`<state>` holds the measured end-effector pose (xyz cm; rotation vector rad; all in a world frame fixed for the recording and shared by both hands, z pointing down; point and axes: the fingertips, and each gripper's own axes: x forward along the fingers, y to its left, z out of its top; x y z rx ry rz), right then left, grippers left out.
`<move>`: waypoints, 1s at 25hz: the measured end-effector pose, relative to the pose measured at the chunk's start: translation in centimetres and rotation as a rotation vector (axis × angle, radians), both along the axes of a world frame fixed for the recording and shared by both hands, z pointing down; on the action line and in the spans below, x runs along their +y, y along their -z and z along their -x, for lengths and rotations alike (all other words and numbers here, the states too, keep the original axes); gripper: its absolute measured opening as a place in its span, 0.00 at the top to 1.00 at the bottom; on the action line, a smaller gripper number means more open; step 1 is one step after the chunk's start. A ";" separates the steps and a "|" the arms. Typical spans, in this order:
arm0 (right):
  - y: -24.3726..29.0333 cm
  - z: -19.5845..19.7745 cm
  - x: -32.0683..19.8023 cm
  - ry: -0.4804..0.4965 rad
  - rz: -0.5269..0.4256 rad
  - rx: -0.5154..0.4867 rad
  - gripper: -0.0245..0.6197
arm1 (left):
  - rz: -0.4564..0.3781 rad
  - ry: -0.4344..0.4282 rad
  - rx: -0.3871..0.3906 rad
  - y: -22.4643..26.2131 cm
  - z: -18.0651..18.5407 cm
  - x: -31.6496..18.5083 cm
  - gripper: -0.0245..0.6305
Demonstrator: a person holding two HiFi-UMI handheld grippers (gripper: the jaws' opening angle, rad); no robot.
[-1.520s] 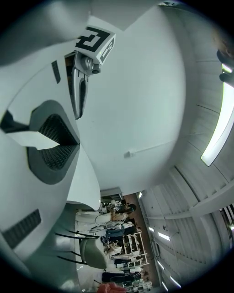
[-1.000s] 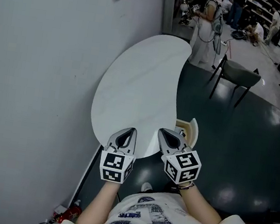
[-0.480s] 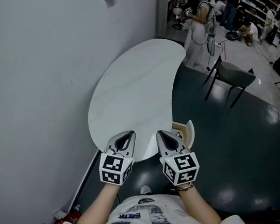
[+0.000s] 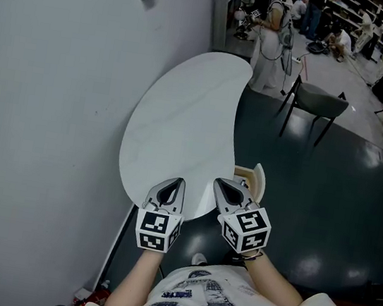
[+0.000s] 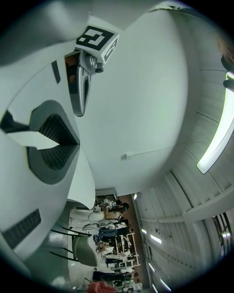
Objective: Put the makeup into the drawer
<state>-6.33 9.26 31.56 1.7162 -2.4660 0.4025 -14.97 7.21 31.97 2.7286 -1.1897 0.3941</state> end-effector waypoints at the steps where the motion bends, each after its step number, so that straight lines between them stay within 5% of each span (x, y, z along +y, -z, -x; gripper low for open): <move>1: 0.1 0.0 0.0 -0.001 0.001 0.000 0.93 | 0.002 0.000 0.001 0.1 0.0 0.1 0.89; 25: -0.4 0.8 -2.2 -0.004 0.021 -0.004 0.93 | 0.028 0.002 0.007 -0.8 0.9 -2.2 0.89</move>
